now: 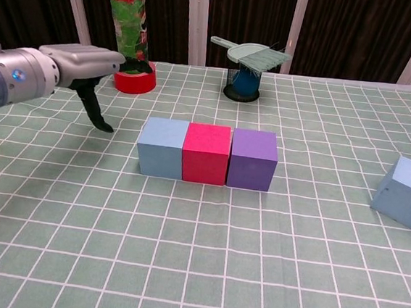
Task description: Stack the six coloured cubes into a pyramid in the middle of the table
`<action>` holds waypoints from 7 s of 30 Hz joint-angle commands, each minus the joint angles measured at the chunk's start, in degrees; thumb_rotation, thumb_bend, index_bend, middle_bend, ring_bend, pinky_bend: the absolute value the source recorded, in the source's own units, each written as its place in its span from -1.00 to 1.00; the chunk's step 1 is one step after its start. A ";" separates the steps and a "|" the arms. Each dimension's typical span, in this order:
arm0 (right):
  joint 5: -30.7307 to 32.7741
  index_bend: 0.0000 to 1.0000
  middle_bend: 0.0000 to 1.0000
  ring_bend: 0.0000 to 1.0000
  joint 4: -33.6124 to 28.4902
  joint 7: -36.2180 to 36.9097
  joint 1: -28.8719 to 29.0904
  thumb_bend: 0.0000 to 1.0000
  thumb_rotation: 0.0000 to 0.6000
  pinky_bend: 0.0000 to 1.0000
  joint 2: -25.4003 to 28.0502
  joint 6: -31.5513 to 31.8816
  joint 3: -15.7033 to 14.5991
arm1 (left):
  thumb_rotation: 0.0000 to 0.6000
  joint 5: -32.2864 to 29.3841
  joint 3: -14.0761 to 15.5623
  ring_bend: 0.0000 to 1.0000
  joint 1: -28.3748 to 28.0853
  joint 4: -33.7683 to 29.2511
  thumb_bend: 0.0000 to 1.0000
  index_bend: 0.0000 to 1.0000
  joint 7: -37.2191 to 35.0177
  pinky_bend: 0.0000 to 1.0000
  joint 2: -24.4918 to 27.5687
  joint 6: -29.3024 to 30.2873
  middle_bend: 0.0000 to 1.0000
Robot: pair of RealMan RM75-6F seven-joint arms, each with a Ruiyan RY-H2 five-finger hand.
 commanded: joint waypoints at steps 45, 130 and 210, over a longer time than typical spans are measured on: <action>0.90 -1.00 -1.00 -1.00 0.47 -1.51 -1.55 -0.62 1.00 -1.00 0.36 -4.48 1.87 | 1.00 2.54 0.73 -1.00 8.74 -20.68 -0.84 -1.00 -1.12 -1.00 8.31 16.05 -0.96; 16.67 -1.00 -0.63 -0.92 19.00 -16.90 9.83 -0.62 1.00 -1.00 -10.86 -21.33 2.03 | 1.00 4.80 -0.20 -1.00 17.31 -37.09 -0.85 -1.00 -3.46 -1.00 20.16 22.35 -0.95; 21.95 -1.00 -0.23 -0.62 19.89 -17.68 15.93 -0.37 1.00 -1.00 -10.44 -25.11 0.26 | 1.00 3.51 -0.41 -1.00 17.47 -37.21 -0.85 -1.00 -3.88 -1.00 19.51 21.31 -0.95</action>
